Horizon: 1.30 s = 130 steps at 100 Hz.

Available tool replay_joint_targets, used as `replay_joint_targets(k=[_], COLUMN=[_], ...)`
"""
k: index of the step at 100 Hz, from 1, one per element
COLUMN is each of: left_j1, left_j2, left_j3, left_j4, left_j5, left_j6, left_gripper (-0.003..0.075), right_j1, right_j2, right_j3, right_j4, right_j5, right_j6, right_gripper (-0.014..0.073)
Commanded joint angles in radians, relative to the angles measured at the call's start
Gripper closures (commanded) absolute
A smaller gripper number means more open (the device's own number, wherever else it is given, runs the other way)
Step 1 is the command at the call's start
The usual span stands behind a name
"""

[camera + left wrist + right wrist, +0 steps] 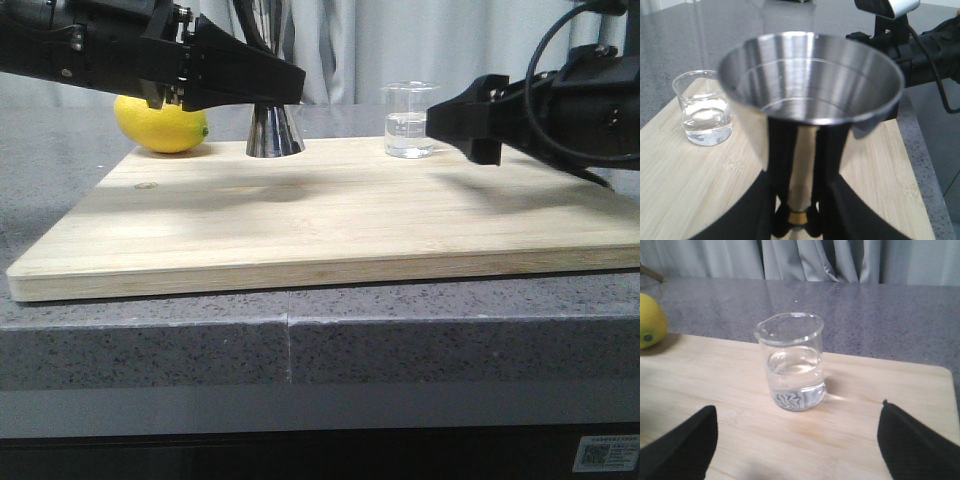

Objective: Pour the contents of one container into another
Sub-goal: 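Move the right gripper to the glass beaker and grasp it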

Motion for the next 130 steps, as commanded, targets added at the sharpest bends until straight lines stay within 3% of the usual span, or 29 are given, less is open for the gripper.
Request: replay_joint_targets(k=[1, 130], left_j1=[-0.007, -0.007], left_j2=[-0.055, -0.055], left_j3=[-0.032, -0.032], left_j4=[-0.065, -0.056], left_j5=[0.061, 0.061], left_j6=[-0.012, -0.012], left_gripper=[0.0732, 0.0732], right_j1=[0.001, 0.001], right_j2=[-0.013, 0.172], right_j3=[-0.051, -0.335], right_j4=[-0.022, -0.133], right_j5=[-0.096, -0.011], right_j6=[0.005, 0.099], right_gripper=[0.0009, 0.0010])
